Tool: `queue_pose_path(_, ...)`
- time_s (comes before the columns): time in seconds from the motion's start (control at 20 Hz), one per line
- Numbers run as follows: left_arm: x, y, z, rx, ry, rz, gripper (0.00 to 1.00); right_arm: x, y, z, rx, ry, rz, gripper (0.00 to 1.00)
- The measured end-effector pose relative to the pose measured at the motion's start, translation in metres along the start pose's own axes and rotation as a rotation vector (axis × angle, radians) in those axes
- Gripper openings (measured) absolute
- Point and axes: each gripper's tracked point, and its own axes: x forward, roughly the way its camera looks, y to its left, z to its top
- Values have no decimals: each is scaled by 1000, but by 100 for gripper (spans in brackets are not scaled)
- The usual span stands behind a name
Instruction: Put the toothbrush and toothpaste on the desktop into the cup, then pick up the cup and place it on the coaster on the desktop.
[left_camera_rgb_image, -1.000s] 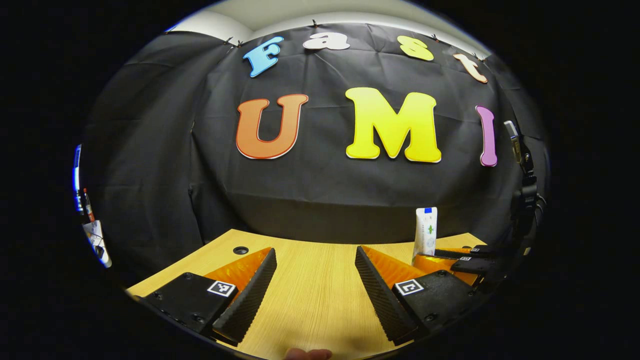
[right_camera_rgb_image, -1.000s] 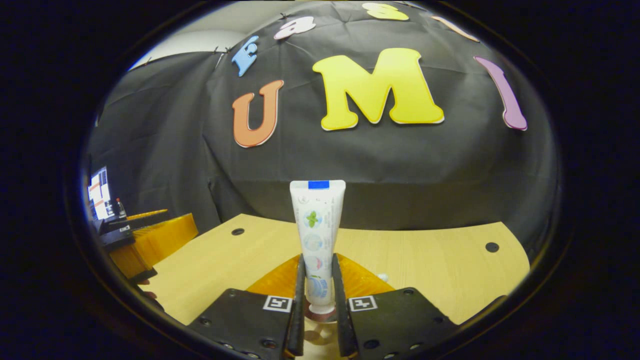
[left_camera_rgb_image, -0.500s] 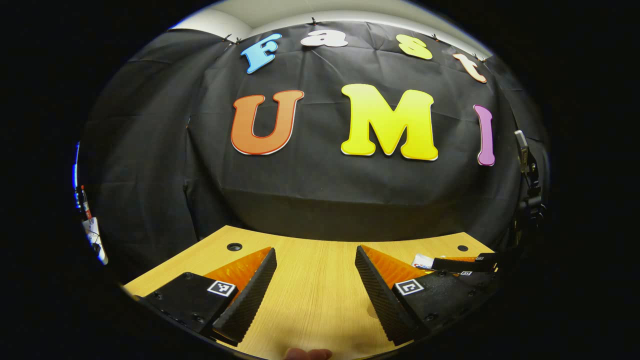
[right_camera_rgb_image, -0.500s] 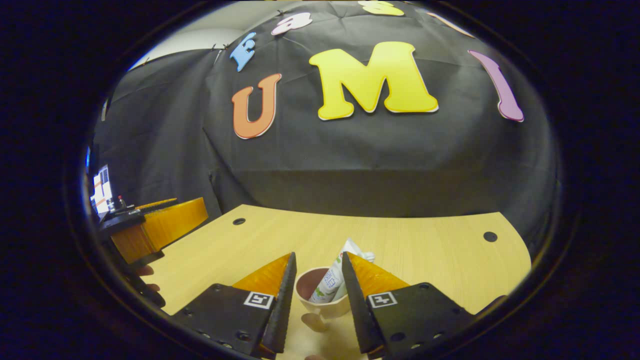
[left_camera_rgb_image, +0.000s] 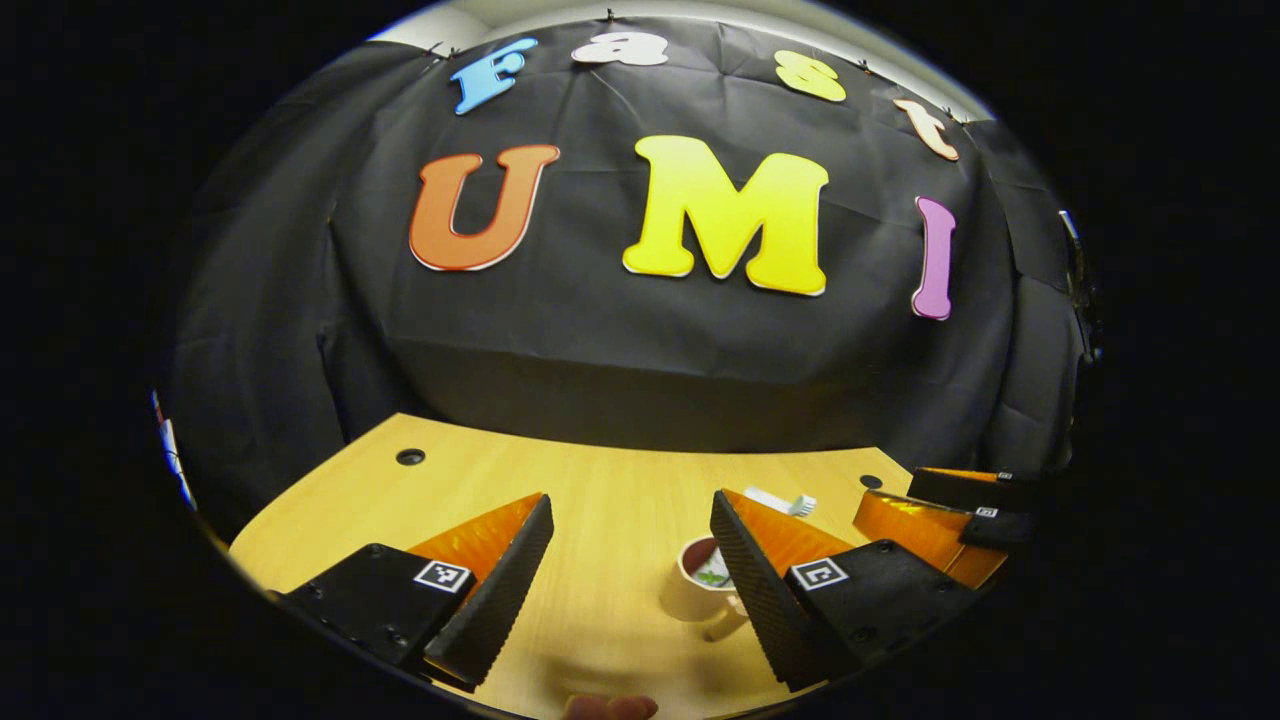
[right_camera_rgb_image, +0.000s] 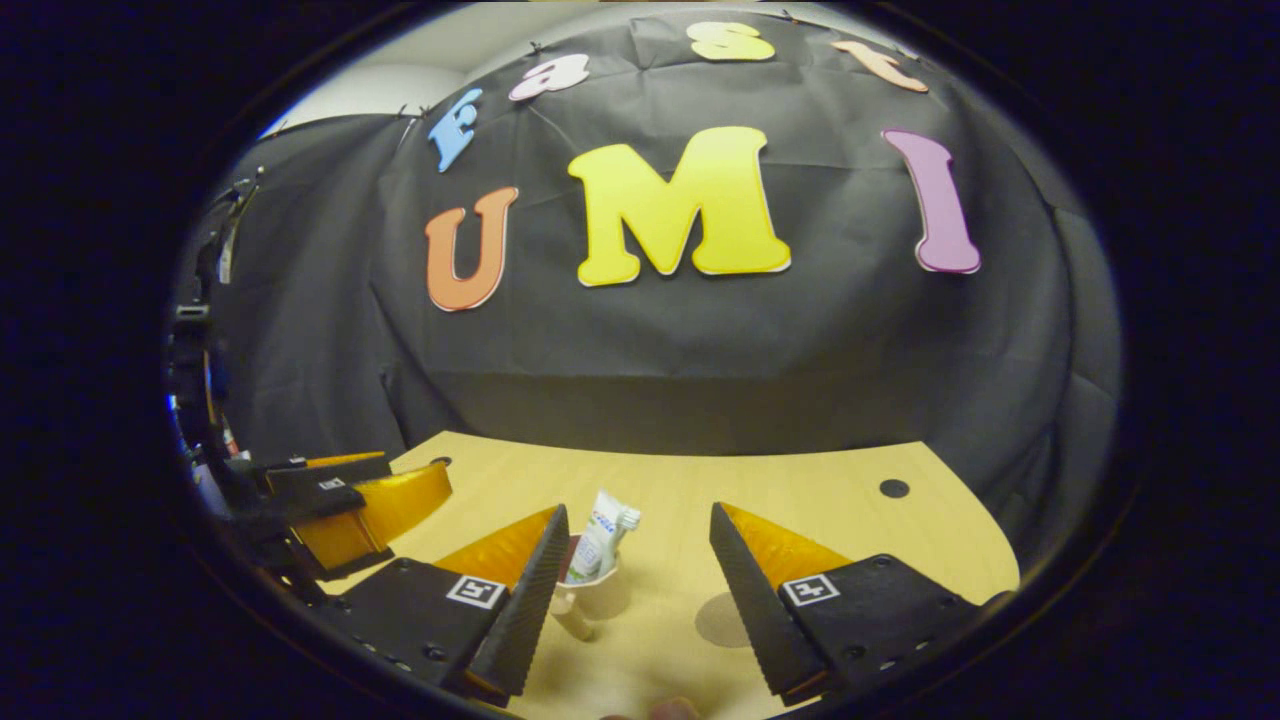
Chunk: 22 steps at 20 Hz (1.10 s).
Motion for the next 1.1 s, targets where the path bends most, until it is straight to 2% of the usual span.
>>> queue_pose_path(0.1, -4, -16, -11, -2, 70, -19, 100, -18, -19, 1, 2, 11, -30, 83)
queue_pose_path(0.15, -4, -24, -18, -9, 114, -26, 98, -27, -29, 2, 0, 14, -49, 85)
queue_pose_path(0.4, -2, -44, -60, -11, 378, 1, 98, -64, -82, 10, 38, 16, -134, 87)
queue_pose_path(0.65, 6, -57, -96, -37, 577, -1, 98, -83, -124, 20, 56, -1, -203, 87)
queue_pose_path(0.95, 25, -56, -133, -39, 753, 31, 98, -92, -154, 15, 76, 23, -259, 86)
queue_pose_path(1.1, 34, -53, -142, -28, 798, 39, 97, -94, -162, 14, 86, 28, -272, 87)
